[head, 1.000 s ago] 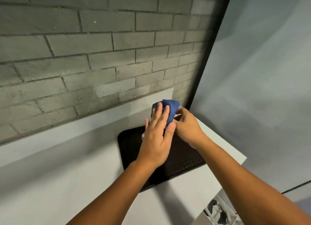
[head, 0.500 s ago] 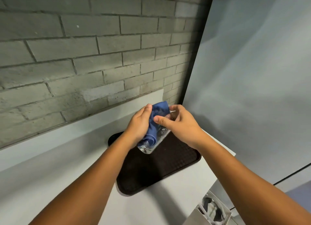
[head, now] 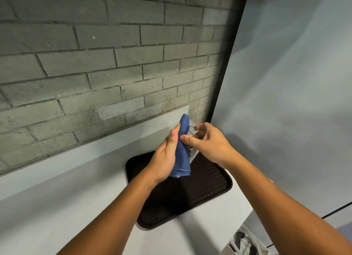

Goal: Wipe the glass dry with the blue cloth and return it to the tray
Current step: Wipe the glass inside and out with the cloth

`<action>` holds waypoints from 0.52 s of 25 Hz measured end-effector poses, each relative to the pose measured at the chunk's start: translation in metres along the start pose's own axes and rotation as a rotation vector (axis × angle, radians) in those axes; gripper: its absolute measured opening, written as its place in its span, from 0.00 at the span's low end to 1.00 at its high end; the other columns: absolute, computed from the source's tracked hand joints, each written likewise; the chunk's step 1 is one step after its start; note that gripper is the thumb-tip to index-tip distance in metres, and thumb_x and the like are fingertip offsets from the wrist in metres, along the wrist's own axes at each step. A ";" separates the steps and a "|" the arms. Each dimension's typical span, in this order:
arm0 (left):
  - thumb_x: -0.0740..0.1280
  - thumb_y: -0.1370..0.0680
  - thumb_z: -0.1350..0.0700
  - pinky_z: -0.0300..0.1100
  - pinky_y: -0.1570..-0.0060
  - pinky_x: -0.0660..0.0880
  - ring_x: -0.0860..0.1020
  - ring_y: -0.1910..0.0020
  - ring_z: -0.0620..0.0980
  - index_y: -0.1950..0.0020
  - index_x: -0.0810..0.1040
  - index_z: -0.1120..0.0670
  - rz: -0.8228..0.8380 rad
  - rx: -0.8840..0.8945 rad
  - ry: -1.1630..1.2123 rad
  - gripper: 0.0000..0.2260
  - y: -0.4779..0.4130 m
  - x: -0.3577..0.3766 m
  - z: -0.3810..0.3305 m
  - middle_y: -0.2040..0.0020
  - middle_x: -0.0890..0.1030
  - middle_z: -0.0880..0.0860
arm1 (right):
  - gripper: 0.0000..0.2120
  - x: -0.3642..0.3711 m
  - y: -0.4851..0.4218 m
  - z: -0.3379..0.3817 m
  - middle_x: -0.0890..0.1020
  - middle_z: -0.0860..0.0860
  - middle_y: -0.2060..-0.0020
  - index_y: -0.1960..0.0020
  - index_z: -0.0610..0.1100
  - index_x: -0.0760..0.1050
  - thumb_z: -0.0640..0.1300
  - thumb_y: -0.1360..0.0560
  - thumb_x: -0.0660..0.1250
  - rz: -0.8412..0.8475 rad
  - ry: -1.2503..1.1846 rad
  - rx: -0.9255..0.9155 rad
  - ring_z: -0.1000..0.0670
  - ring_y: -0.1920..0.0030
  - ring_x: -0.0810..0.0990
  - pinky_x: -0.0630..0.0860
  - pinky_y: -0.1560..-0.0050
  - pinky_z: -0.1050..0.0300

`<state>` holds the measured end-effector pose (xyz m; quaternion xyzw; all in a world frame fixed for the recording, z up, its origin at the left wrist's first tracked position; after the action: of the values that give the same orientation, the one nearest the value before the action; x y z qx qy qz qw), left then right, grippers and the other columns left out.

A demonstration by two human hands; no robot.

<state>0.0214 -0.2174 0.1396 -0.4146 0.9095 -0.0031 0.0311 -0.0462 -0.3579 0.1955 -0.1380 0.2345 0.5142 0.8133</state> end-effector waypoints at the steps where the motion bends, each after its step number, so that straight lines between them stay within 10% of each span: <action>1: 0.54 0.25 0.16 0.49 0.13 0.63 0.69 0.15 0.43 0.11 0.66 0.42 0.014 0.022 0.020 0.48 0.002 0.003 -0.001 0.13 0.71 0.48 | 0.37 -0.002 -0.002 0.000 0.85 0.52 0.44 0.28 0.47 0.74 0.65 0.29 0.81 -0.001 0.021 -0.006 0.52 0.44 0.85 0.84 0.38 0.48; 13: 0.57 0.28 0.13 0.52 0.18 0.72 0.79 0.23 0.42 0.16 0.74 0.44 0.041 0.024 0.037 0.50 0.003 -0.006 0.004 0.22 0.82 0.48 | 0.36 0.003 -0.006 0.017 0.87 0.47 0.43 0.30 0.47 0.75 0.63 0.31 0.83 0.086 0.036 -0.058 0.48 0.41 0.87 0.84 0.35 0.43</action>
<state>0.0237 -0.2105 0.1358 -0.3953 0.9181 -0.0211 0.0191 -0.0361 -0.3502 0.2080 -0.1608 0.2398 0.5529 0.7816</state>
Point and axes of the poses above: each hand's wrist, its own y-axis away from the middle knuckle, its own x-axis out of the palm, z = x × y, the point moved 9 cm from there along -y, towards the middle knuckle
